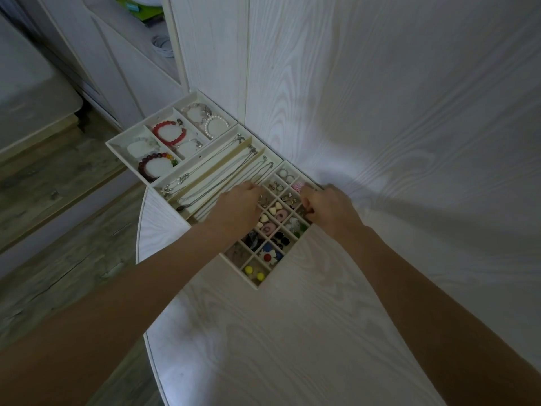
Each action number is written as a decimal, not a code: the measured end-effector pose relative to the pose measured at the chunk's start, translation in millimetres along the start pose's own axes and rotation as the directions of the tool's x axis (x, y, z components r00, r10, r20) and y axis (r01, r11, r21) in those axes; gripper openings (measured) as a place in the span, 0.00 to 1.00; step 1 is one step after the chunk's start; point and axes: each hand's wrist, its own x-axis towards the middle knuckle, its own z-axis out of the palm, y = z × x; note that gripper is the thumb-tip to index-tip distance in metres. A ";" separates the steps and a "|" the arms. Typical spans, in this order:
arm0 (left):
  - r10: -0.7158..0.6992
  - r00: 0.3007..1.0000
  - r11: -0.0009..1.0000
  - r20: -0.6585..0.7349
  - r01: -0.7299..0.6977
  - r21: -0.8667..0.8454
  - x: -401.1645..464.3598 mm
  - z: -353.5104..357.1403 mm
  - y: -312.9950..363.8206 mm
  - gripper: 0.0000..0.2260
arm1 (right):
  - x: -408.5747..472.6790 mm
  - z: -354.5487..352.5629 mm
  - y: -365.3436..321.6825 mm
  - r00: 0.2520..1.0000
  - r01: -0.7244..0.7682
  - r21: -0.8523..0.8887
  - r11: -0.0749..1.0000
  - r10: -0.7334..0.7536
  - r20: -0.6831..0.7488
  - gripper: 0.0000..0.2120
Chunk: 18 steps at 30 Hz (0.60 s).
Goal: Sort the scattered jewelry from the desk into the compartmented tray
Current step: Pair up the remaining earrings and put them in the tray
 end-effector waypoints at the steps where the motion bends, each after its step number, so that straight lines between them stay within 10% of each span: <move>1: 0.002 1.000 1.000 0.000 -0.002 0.017 0.2 -0.4 0.2 0.16 | -0.4 -0.5 0.3 1.000 -0.006 0.029 1.000 0.006 0.010 0.07; 10: 0.019 1.000 0.999 -0.013 -0.018 0.041 -0.8 1.0 -2.2 0.14 | -14.1 -6.3 11.1 0.960 -0.121 0.246 0.962 0.177 -0.218 0.03; 18: 0.007 1.000 0.998 -0.005 -0.007 0.063 0.3 -0.2 -0.8 0.15 | -11.5 5.1 0.5 0.952 -0.295 0.068 0.953 0.299 -0.066 0.05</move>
